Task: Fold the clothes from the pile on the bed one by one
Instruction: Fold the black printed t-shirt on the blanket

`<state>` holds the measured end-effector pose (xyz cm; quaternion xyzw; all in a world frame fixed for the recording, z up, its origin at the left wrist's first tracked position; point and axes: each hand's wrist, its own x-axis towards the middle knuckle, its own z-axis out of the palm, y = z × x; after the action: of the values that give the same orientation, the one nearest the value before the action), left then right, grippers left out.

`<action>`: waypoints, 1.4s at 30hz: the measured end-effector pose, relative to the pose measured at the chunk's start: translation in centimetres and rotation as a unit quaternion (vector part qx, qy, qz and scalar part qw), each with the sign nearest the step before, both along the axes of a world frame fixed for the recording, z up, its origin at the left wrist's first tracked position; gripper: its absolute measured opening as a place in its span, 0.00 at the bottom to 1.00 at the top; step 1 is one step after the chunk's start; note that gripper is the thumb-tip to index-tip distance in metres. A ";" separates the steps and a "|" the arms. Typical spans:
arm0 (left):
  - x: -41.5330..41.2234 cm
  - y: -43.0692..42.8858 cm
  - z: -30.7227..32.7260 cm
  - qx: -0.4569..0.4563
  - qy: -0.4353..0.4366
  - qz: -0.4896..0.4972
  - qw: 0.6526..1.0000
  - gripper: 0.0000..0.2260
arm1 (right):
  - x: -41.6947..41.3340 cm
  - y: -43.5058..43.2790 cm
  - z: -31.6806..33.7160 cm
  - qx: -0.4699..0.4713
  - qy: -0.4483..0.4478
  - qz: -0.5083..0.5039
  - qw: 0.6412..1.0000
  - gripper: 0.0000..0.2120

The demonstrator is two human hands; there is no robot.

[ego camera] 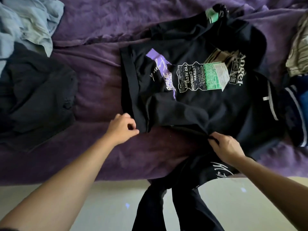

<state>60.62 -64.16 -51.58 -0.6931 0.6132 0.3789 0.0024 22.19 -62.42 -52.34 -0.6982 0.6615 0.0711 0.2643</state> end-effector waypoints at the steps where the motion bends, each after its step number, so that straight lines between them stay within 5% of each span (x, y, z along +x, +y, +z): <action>1: 0.2 -0.2 0.7 -0.031 0.018 0.019 0.999 0.09 | -0.2 0.2 0.5 -0.007 0.001 -0.011 1.000 0.06; 5: 2.3 0.2 3.8 -0.098 0.213 0.244 0.941 0.10 | -1.1 1.4 2.4 -0.037 0.016 -0.011 0.999 0.06; 9: 4.6 3.6 2.8 -0.055 0.132 0.301 0.943 0.10 | -1.3 3.1 3.0 -0.007 0.047 0.046 0.998 0.11; 12: 5.7 5.8 0.4 -0.016 -0.040 0.294 0.955 0.07 | -1.3 4.2 2.5 0.090 0.083 0.072 0.990 0.22; 15: 3.9 7.7 -0.2 -0.056 -0.140 0.275 0.950 0.09 | -2.0 4.8 2.3 0.040 0.019 -0.021 0.999 0.21; 18: -2.1 10.7 0.4 -0.110 -0.093 0.196 0.970 0.05 | -4.0 5.3 2.7 -0.105 0.013 -0.083 0.991 0.12; 20: -7.2 12.9 0.6 -0.045 -0.059 0.123 0.990 0.06 | -6.0 5.6 2.9 -0.136 0.045 -0.077 0.987 0.14; 23: -14.5 15.5 -0.3 0.047 -0.010 0.025 0.999 0.16 | -8.4 6.3 2.8 -0.089 0.082 0.008 0.993 0.27; 25: -17.7 15.8 -1.2 0.068 0.012 0.050 0.996 0.21 | -8.9 6.8 2.5 -0.037 0.100 0.083 0.991 0.35; 28: -19.8 15.7 -1.4 0.044 0.062 0.134 0.988 0.08 | -9.3 7.2 1.7 0.001 0.095 0.135 0.986 0.27; 31: -19.0 15.8 -0.1 0.063 0.184 0.227 0.954 0.05 | -10.4 6.7 1.7 -0.031 0.007 0.052 0.998 0.15; 35: -15.3 14.1 3.0 0.152 0.219 0.207 0.941 0.04 | -12.2 5.1 3.1 -0.058 -0.114 -0.076 0.989 0.12; 39: -12.0 10.7 4.3 0.166 0.110 0.176 0.964 0.10 | -13.1 1.6 5.2 -0.062 -0.232 -0.208 0.948 0.12; 42: -10.2 8.2 3.7 0.093 0.059 0.274 0.955 0.11 | -14.3 -1.0 5.4 -0.053 -0.231 -0.239 0.942 0.19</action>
<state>50.43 -55.94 -47.91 -0.8076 0.3606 0.4607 -0.0736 7.94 -63.47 -46.91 -0.5295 0.7328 -0.1929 0.3813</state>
